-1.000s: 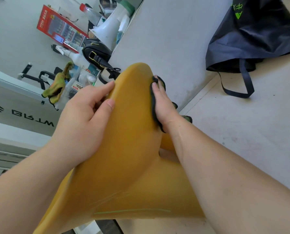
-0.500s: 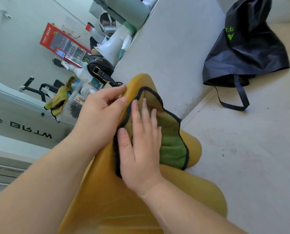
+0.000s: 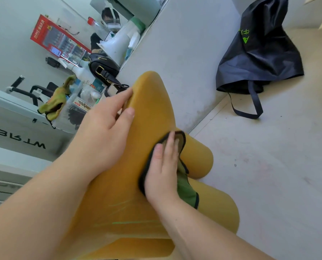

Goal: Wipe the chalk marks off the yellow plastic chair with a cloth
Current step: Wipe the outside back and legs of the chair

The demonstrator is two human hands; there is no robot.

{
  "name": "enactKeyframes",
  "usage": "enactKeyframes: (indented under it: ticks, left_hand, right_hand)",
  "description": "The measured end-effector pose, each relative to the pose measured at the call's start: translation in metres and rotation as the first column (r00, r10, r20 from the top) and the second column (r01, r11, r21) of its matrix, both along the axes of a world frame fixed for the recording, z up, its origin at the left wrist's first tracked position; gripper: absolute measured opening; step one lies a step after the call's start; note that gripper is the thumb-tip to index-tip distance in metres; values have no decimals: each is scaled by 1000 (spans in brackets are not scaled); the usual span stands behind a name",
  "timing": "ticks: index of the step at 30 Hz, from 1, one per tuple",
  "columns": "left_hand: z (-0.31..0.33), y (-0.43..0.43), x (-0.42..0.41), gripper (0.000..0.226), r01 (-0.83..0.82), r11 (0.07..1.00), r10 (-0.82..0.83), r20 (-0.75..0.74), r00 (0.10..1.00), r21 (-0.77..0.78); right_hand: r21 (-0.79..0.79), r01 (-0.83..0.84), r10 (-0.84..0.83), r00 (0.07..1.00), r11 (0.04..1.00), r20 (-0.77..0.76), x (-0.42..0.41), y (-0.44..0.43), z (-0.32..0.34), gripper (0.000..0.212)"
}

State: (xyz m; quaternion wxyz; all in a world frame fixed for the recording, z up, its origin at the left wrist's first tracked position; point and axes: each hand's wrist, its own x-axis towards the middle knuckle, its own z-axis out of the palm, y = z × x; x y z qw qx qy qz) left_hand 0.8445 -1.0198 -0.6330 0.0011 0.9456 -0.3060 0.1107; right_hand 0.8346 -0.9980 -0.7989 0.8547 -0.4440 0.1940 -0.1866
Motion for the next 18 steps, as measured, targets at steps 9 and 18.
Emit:
enactKeyframes:
  ticks: [9, 18]
  left_hand:
    - [-6, 18, -16, 43, 7, 999, -11, 79, 997, 50]
    - [2, -54, 21, 48, -112, 946, 75, 130, 989, 304]
  right_hand:
    - [-2, -21, 21, 992, 1000, 126, 51, -41, -39, 69]
    - [-113, 86, -73, 990, 990, 117, 26, -26, -3, 62]
